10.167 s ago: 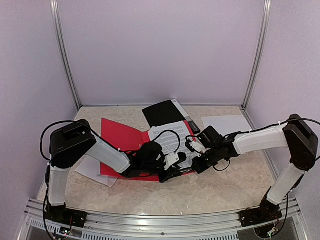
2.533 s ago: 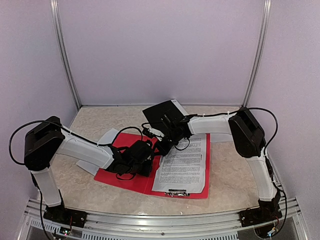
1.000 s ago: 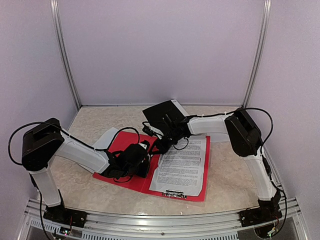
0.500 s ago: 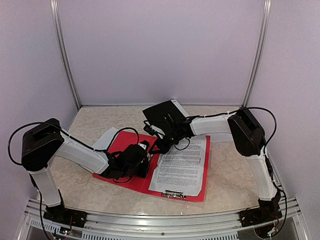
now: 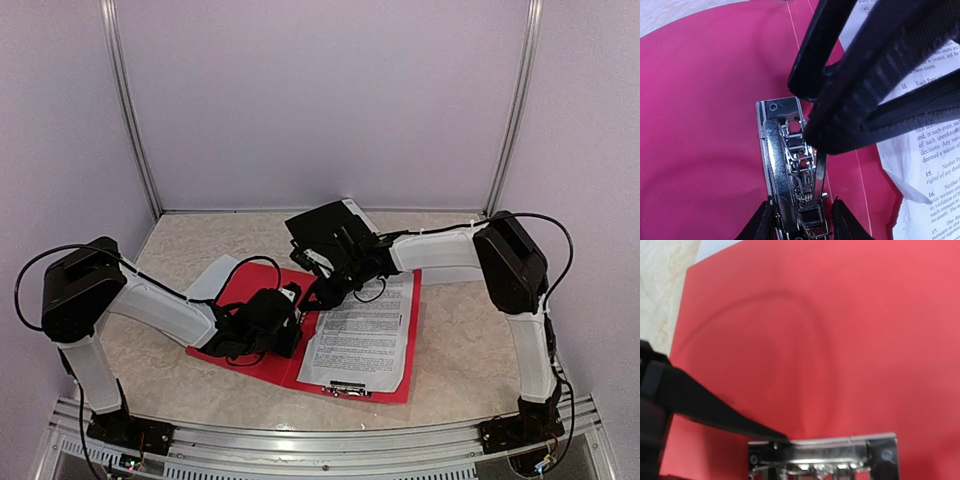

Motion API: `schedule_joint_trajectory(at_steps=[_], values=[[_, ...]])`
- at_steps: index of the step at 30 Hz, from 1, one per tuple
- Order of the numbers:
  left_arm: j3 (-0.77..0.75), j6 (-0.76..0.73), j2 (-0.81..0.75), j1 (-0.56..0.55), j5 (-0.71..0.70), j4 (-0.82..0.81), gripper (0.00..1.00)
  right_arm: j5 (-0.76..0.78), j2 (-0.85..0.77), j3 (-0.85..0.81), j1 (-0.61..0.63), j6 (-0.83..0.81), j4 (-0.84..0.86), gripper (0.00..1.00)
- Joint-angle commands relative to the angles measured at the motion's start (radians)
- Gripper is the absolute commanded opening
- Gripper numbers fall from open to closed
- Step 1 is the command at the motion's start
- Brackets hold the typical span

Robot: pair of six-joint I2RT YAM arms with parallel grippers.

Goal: Put the files into the folder
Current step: Open the spring clip on the folder with some files.

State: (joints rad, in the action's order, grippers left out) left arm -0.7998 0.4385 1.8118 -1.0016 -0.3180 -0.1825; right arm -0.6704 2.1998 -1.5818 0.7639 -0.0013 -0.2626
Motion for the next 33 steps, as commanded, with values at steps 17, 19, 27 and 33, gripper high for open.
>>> schedule_joint_trajectory(at_steps=[17,19,27,33], values=[[0.027,-0.004,-0.113,-0.04,-0.007,0.114,0.73,0.079,-0.056,0.033,-0.011,0.083,0.038,0.75],[0.045,-0.007,-0.148,-0.046,-0.01,0.109,0.76,0.066,-0.059,0.044,-0.011,0.095,0.059,0.77],[0.167,0.012,-0.343,-0.062,-0.011,0.119,0.85,0.046,-0.052,0.059,0.002,0.118,0.09,0.79],[0.196,0.017,-0.447,-0.062,-0.053,0.167,0.89,0.072,-0.05,0.064,0.026,0.117,0.078,0.79]])
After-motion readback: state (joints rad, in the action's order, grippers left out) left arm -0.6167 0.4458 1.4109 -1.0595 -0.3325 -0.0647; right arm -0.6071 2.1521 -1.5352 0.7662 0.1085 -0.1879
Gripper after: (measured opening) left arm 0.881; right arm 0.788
